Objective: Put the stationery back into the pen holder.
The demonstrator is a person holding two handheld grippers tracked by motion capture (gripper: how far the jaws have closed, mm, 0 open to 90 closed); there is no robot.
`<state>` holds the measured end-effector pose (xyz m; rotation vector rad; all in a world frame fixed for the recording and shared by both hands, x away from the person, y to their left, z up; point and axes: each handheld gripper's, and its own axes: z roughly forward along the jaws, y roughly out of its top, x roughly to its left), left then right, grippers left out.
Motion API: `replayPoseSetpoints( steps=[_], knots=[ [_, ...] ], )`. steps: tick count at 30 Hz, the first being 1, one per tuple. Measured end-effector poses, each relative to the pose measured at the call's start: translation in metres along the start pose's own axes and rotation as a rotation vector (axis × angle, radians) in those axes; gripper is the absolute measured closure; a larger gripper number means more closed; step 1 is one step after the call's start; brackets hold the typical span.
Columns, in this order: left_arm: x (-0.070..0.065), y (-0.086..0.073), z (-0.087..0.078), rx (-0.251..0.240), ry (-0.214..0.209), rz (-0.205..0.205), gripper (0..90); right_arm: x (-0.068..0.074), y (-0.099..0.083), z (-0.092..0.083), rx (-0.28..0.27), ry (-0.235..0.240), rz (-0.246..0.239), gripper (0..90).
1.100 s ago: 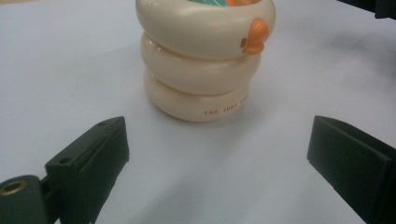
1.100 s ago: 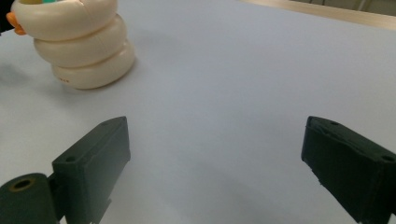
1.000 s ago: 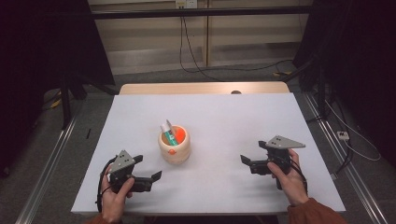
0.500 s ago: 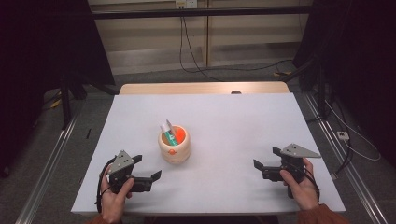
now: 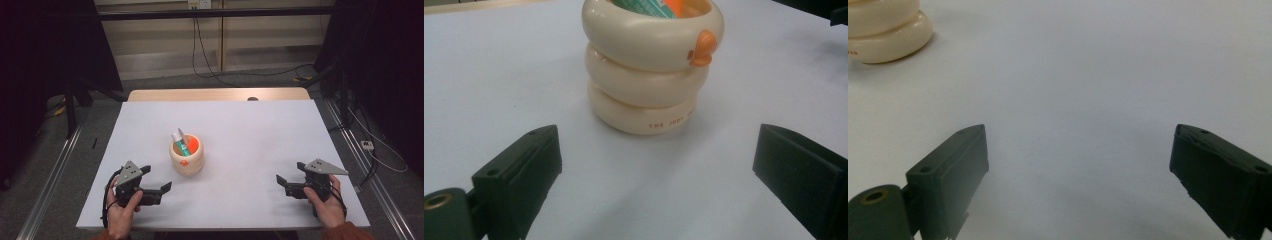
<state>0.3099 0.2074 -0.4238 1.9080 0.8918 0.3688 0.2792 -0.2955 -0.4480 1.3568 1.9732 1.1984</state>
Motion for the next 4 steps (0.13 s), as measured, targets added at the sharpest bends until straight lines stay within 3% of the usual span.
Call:
replayPoseSetpoints(
  steps=[4],
  knots=[
    [0.0007, 0.0004, 0.0000, -0.001, 0.003, -0.006, 5.4, -0.0009, 0.0006, 0.0006, -0.007, -0.002, 0.002, 8.6]
  ],
)
